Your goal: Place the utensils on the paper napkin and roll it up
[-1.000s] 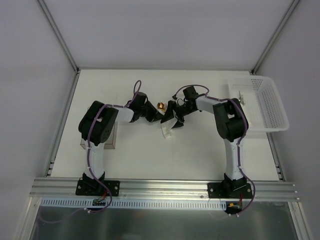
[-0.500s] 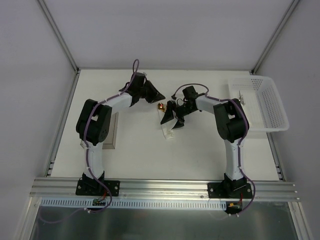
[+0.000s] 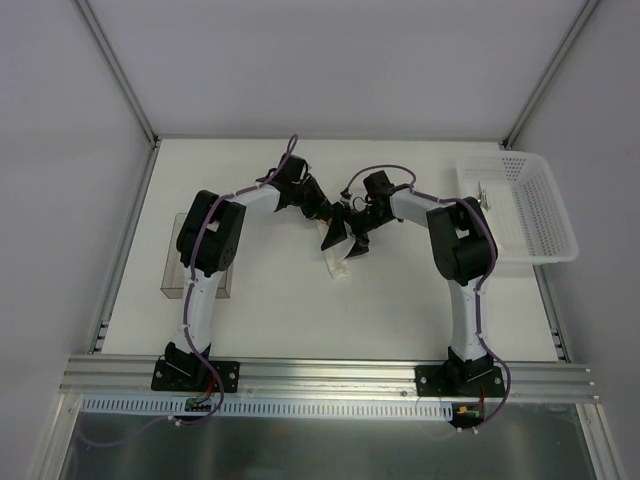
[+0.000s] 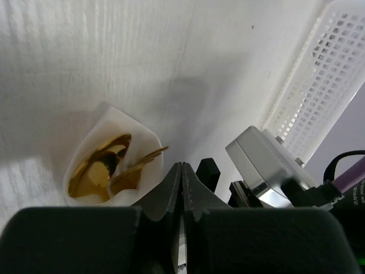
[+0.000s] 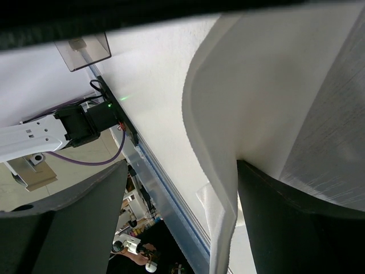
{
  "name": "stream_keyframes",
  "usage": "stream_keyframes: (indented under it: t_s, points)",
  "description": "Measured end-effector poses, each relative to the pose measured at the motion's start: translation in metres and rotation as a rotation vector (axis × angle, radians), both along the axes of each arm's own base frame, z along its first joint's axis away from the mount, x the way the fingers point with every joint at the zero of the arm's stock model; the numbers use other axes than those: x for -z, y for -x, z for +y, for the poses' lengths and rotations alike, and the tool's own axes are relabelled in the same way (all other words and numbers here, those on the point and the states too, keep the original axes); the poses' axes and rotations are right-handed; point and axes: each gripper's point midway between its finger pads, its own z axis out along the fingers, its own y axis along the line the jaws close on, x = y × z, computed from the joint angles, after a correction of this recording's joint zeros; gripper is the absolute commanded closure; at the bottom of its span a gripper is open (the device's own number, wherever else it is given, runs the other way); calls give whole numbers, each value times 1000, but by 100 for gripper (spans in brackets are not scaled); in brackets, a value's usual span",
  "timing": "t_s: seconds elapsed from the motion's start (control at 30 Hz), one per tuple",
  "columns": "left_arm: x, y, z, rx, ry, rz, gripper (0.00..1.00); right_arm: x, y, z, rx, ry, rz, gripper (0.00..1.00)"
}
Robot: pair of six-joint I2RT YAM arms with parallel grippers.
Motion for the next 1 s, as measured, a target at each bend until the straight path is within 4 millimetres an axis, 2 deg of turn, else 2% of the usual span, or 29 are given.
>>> stream_keyframes:
  t_s: [0.3, 0.5, 0.6, 0.77, 1.0]
  points:
    - [1, 16, -4, 72, 13, 18, 100, 0, 0, -1, -6, 20, -5, 18]
    - [16, 33, 4, 119, -13, 36, 100, 0, 1, -2, -12, 34, -10, 18]
    - [16, 39, 13, 131, -29, 33, 100, 0, 1, -3, -14, 40, -11, 18]
    - [-1, 41, 29, 136, -40, -6, 100, 0, 1, -3, -16, 54, -13, 18]
    - [-25, 35, 34, 170, -11, -86, 100, 0, 2, -3, -28, 72, -25, 18]
